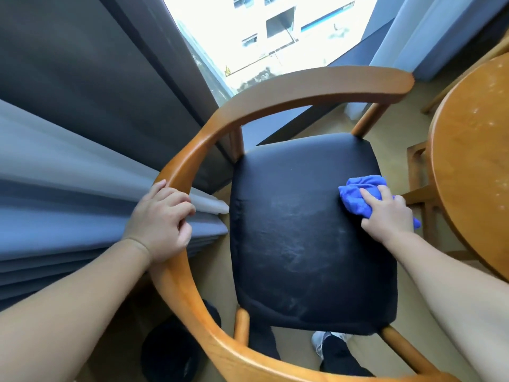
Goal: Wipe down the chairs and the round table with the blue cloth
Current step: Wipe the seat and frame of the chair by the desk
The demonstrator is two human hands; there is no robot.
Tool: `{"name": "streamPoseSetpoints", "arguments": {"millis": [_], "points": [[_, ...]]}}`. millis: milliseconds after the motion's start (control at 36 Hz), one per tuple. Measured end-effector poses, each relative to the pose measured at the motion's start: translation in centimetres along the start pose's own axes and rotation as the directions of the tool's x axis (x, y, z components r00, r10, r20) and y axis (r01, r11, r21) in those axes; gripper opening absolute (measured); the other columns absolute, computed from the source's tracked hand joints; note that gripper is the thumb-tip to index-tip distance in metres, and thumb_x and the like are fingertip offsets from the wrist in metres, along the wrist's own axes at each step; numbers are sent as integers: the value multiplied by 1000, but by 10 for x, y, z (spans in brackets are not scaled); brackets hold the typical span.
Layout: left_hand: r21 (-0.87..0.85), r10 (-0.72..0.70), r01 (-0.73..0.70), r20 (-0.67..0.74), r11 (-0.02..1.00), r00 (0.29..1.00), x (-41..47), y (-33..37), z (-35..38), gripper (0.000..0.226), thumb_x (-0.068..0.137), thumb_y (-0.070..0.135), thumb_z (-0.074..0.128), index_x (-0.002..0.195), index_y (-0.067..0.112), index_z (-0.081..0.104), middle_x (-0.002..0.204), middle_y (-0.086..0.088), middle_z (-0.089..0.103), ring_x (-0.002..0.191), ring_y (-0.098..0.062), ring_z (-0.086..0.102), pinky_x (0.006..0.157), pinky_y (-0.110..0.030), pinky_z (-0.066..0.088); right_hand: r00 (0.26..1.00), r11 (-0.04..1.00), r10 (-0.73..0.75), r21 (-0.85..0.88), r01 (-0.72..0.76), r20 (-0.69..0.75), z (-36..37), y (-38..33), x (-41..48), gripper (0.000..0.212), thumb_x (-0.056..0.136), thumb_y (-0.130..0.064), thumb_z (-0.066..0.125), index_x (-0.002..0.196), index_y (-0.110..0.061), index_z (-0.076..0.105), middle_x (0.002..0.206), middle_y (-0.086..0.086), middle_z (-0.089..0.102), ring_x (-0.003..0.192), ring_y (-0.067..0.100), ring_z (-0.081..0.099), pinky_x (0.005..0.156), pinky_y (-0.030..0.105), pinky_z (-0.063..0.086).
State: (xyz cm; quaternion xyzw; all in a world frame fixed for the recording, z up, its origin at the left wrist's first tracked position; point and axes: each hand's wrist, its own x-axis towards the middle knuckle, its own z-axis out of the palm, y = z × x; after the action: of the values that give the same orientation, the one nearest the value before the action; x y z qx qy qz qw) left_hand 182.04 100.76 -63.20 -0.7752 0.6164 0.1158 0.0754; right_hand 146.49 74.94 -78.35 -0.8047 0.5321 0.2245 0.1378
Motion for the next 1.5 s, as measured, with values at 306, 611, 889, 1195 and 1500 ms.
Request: {"name": "streamPoseSetpoints", "arguments": {"millis": [306,611,889,1195,1500], "points": [[-108,-20,23,33,994,999,88,-27,-15,56,83,24,56,137,22,42,153,1,25,143,-19,15,115,-38,18,987,988,-134,71,140,-91,3,-89,-5,75,74,-31,67,145,-37,41,153,2,29,113,35,43,85,39,44],[-285,-82,86,28,955,996,181,-24,-3,67,94,26,48,147,23,7,122,-6,43,85,-22,53,68,-37,45,833,858,-494,17,514,-249,15,-185,11,75,46,-21,80,119,-25,66,126,14,58,79,39,55,59,42,50],[-248,-33,15,-67,969,997,214,-22,7,56,94,39,45,140,14,25,120,-11,46,88,-33,57,64,-37,40,840,840,-542,-32,542,-18,26,-274,28,68,81,-55,54,143,-33,40,159,11,19,138,52,17,108,70,11],[-240,-33,25,-30,970,999,211,-21,4,58,95,41,43,142,15,21,120,-10,44,88,-33,57,68,-40,47,816,811,-572,-93,578,84,19,-265,34,61,56,-28,77,114,-33,62,128,7,53,96,40,50,75,49,45],[-199,-53,49,-14,979,998,210,-20,3,61,95,46,40,144,18,16,120,-10,44,88,-34,57,72,-45,51,874,870,-485,-119,478,-35,9,-181,52,57,52,-24,75,107,-33,65,115,5,58,80,34,52,64,42,45]]}}
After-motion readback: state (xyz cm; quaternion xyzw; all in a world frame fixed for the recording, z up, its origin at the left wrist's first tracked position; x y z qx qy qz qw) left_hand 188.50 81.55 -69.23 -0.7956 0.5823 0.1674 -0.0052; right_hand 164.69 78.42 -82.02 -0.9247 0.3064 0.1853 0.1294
